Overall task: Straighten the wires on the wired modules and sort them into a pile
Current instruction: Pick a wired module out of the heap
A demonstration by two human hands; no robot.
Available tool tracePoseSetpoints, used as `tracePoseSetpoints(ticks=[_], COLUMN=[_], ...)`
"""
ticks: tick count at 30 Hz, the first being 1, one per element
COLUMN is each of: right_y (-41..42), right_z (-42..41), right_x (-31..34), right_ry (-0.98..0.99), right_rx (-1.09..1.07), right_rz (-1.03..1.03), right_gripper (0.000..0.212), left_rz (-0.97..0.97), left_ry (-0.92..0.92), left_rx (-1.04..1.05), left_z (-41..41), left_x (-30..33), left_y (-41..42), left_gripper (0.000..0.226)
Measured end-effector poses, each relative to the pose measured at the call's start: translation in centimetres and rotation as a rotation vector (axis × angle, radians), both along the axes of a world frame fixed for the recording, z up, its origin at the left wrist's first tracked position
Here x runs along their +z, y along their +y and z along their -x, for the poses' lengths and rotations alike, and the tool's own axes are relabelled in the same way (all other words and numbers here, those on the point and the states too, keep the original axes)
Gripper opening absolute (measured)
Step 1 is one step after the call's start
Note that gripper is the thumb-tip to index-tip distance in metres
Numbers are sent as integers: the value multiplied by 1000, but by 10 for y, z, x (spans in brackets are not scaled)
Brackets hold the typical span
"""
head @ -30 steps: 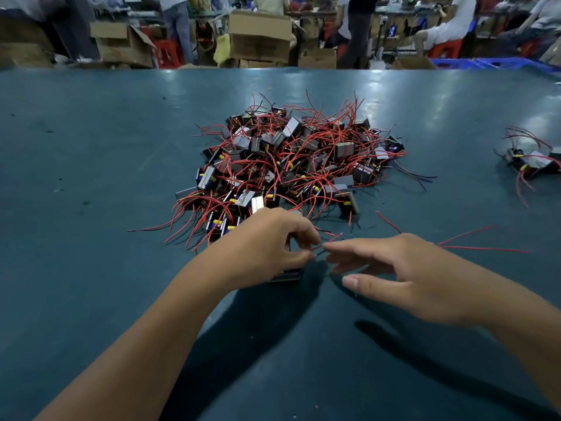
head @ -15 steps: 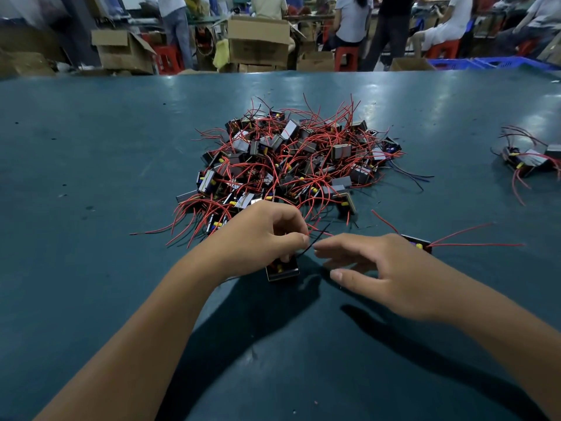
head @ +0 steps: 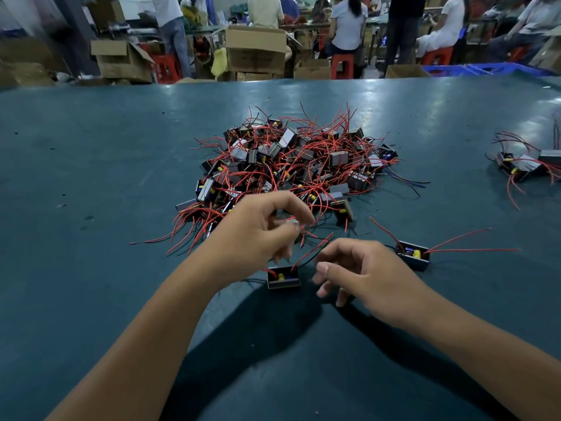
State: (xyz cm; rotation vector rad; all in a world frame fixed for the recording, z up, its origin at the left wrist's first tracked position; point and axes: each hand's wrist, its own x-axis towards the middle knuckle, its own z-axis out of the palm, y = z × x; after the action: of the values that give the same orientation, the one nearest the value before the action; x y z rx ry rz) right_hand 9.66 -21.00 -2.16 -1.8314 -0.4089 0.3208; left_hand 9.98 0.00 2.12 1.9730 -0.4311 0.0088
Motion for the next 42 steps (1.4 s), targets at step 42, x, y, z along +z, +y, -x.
tracePoseSetpoints(ticks=[42], right_y=[5], right_z=[-13], right_x=[-2], right_ry=[112], right_rx=[-262], right_rz=[-174], right_gripper=[10], left_rz=[-245], left_ry=[176], left_rx=[-131], left_z=[-3], left_x=[-23], left_y=[-4], left_gripper=[24])
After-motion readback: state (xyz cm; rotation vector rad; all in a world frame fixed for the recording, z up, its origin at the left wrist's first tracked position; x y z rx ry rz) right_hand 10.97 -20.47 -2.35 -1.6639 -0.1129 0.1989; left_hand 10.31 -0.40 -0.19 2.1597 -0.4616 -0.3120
